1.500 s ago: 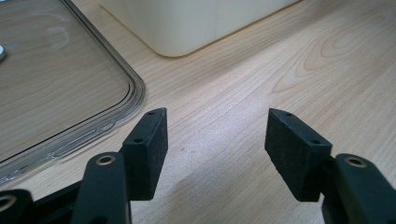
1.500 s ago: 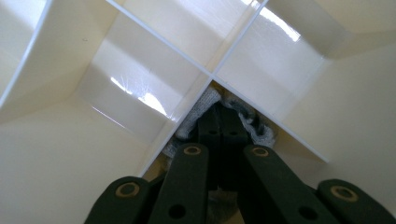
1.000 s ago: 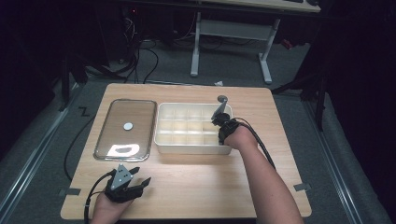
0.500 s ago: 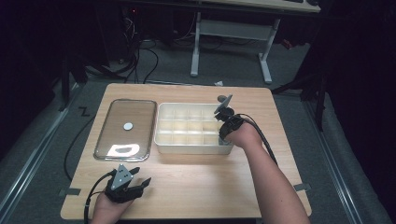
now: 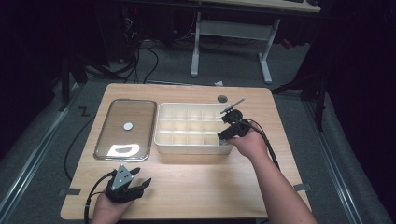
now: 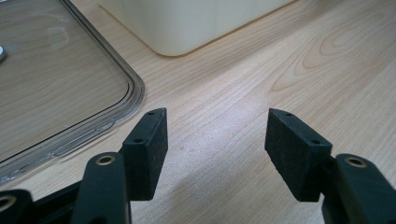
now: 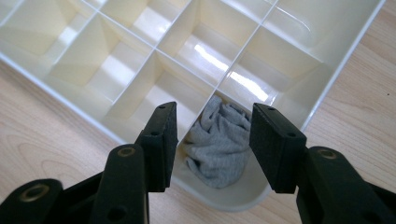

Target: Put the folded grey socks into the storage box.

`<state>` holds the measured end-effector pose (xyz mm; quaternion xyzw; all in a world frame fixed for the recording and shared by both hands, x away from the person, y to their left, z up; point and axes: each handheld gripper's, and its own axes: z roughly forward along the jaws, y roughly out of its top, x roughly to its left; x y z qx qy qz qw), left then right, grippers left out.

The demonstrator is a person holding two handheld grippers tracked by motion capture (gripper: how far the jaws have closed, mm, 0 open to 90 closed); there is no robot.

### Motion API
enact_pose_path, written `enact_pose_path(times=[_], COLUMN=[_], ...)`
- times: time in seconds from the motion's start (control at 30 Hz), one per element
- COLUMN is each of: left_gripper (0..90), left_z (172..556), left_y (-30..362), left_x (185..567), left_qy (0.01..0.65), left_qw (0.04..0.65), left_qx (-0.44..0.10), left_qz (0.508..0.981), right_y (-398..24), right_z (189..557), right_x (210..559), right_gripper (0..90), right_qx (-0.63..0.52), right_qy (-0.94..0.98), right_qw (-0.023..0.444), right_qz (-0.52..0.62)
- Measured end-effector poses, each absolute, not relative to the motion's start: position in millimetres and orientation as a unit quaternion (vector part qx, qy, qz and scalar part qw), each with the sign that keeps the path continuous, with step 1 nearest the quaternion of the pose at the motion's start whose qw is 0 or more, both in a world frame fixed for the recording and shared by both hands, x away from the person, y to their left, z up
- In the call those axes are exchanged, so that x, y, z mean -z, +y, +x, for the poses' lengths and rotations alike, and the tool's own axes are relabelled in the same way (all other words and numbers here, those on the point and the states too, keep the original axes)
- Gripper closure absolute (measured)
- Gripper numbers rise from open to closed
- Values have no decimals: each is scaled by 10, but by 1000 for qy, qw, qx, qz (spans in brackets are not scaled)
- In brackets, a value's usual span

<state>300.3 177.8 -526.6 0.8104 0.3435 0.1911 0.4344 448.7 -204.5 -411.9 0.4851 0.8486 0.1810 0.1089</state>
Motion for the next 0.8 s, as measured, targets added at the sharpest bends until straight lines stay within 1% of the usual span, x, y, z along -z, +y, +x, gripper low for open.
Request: enact_pose_path(times=[0.07, 0.2, 0.33, 0.43, 0.5, 0.57, 0.63, 0.67, 0.7, 0.8], left_gripper=[399, 400, 402, 400, 399, 399, 398, 398, 398, 393], left_z=[3007, 3007, 3018, 3021, 3002, 2981, 2972, 2972, 2960, 2947], left_y=[1778, 1782, 1792, 1798, 1788, 1760, 1738, 1738, 1715, 1693], left_x=[5268, 5265, 5268, 5266, 5251, 5238, 5239, 5239, 5242, 5247], left_qy=[344, 347, 354, 358, 356, 351, 349, 349, 346, 343], left_qw=[433, 434, 435, 436, 443, 444, 445, 445, 443, 442], left_qx=[-191, -189, -187, -180, -177, -177, -175, -175, -174, -175], left_qz=[811, 810, 806, 806, 804, 805, 806, 806, 808, 810], right_y=[-2079, -2160, -2235, -2257, -2253, -2241, -2218, -2218, -2196, -2171], right_z=[4398, 4213, 3992, 3833, 3748, 3654, 3551, 3551, 3469, 3366], right_x=[4112, 4107, 4110, 4159, 4215, 4299, 4413, 4413, 4526, 4687], right_gripper=[503, 489, 466, 411, 371, 355, 349, 349, 340, 344], right_qx=[-194, -224, -277, -306, -312, -317, -335, -335, -344, -359], right_qy=[843, 841, 829, 818, 817, 816, 809, 809, 806, 799], right_qw=[117, 137, 149, 152, 154, 159, 162, 162, 165, 166], right_qz=[487, 473, 463, 463, 459, 456, 455, 455, 453, 453])
